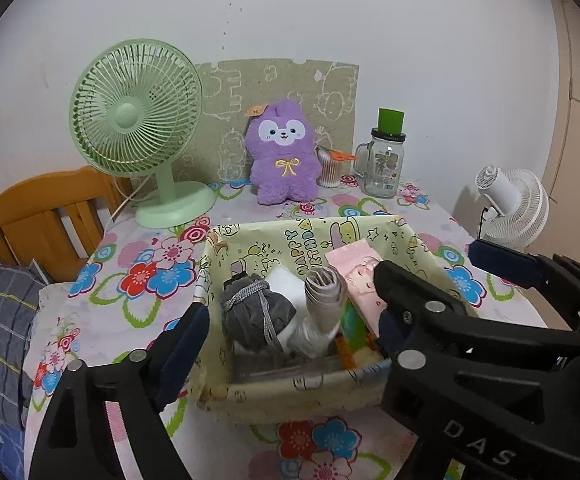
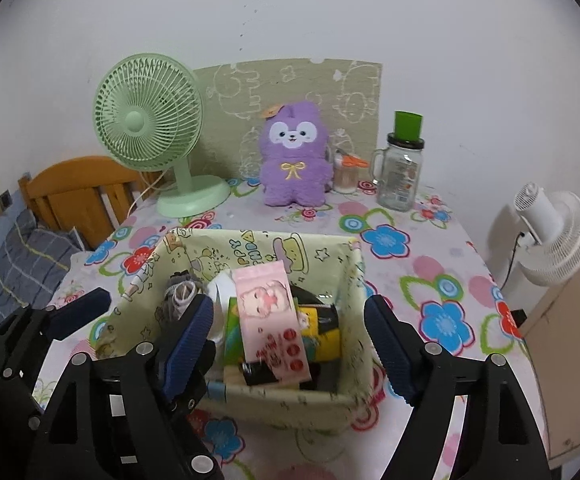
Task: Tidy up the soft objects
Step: 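Lower both items into the basket and open both tools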
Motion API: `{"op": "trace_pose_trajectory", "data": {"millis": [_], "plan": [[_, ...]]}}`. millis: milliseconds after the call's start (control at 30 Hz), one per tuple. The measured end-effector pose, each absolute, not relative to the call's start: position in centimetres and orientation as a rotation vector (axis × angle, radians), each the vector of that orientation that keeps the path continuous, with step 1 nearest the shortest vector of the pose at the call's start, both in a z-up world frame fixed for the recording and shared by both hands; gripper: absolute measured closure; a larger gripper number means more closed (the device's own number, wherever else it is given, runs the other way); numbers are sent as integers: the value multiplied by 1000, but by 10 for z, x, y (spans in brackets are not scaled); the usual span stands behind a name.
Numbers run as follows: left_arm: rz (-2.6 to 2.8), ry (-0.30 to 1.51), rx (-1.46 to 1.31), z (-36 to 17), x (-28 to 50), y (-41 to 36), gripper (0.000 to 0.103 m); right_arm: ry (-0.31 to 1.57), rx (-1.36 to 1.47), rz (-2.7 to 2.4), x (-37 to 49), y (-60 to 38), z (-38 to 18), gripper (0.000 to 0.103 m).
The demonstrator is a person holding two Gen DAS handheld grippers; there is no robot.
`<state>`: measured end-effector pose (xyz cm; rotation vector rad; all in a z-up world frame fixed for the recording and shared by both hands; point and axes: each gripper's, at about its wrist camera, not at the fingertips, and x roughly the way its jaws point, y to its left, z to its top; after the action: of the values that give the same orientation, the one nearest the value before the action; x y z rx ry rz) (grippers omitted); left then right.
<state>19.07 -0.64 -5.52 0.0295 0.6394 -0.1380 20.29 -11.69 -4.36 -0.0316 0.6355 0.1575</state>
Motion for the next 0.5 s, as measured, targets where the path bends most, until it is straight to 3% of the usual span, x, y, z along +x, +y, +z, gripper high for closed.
{"op": "trace_pose_trajectory", "data": {"millis": [500], "plan": [[-119, 587, 31, -30, 136, -10, 2, 568, -12, 128, 137, -134, -17, 12]]}}
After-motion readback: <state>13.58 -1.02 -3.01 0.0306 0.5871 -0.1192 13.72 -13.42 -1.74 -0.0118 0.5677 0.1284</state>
